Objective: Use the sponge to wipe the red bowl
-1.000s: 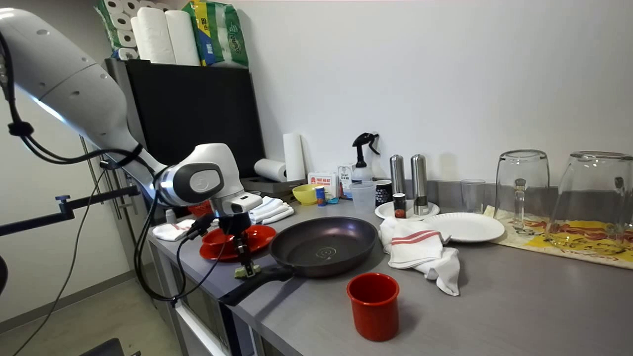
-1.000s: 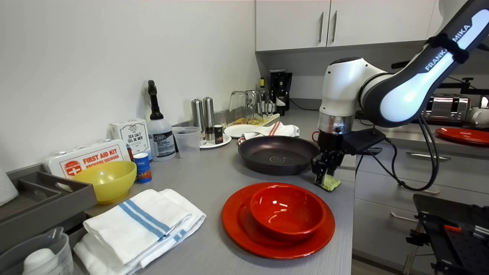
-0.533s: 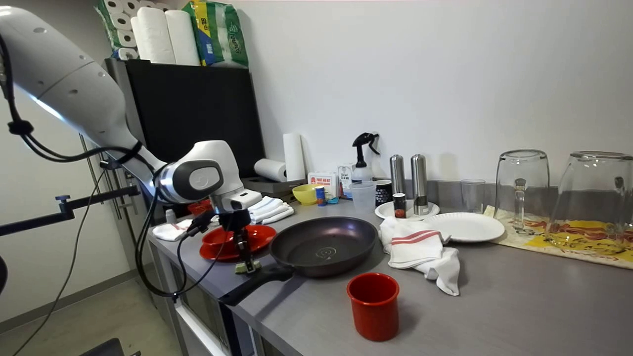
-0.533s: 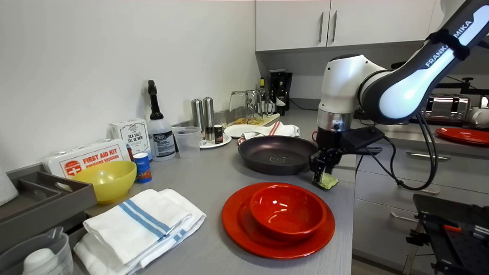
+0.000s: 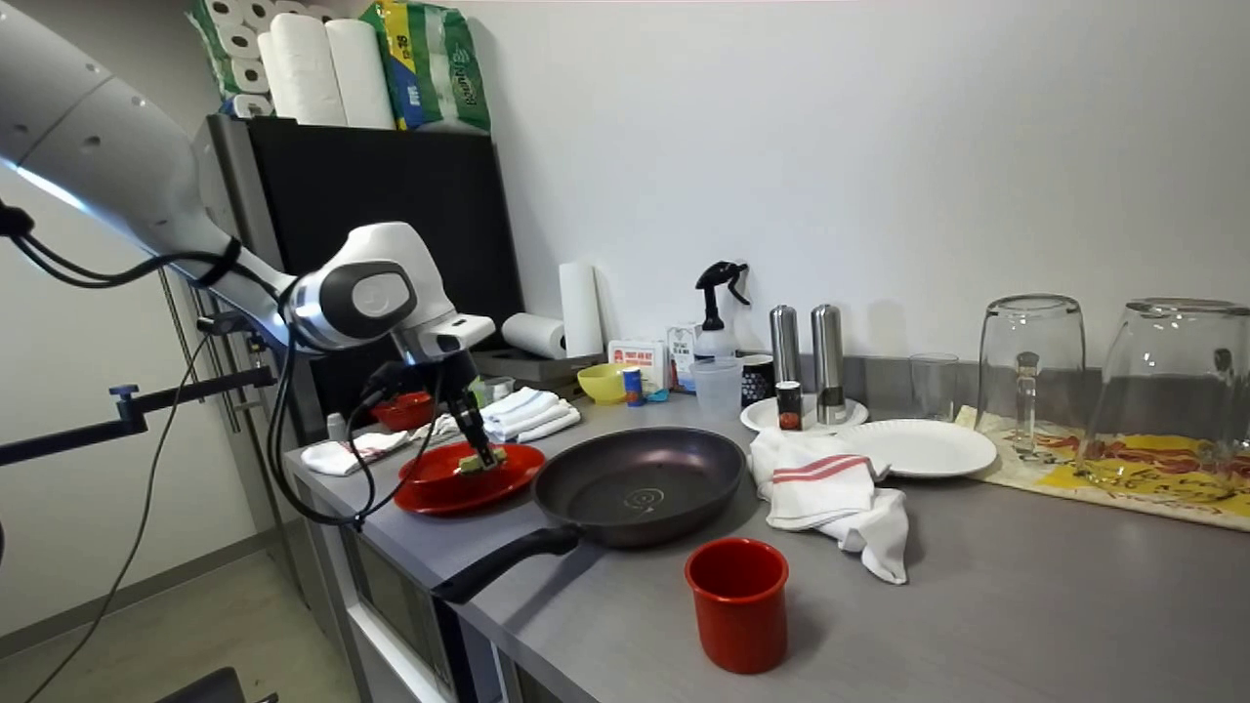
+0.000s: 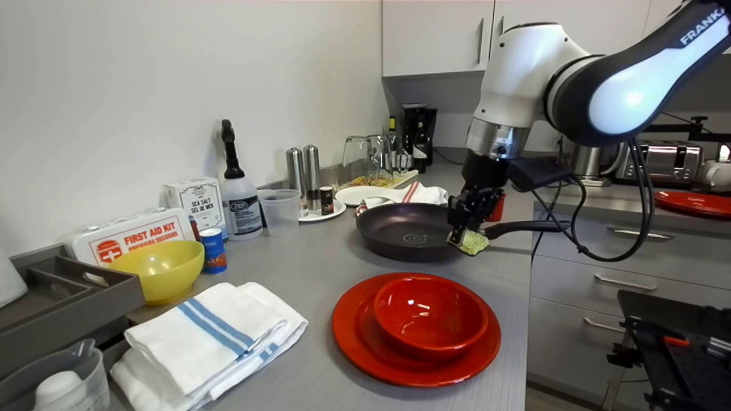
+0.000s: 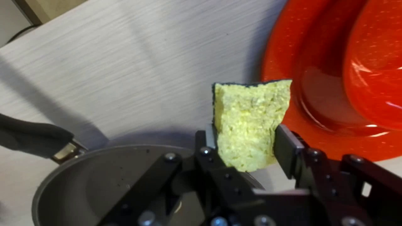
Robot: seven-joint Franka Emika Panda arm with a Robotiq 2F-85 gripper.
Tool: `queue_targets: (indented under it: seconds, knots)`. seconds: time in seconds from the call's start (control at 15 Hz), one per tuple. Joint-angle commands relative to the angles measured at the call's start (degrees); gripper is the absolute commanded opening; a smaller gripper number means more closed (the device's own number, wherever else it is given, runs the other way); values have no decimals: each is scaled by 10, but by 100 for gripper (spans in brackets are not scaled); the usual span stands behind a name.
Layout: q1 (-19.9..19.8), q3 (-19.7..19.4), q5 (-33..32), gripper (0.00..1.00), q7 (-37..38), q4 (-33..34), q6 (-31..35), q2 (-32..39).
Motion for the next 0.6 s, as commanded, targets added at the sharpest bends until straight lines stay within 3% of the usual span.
queue_targets:
  seconds: [0.0,0.53]
  knots:
    - [16,30,6,23,-2,33,-49,-29]
    - [29,64,2,23,-6,89,-63,-2]
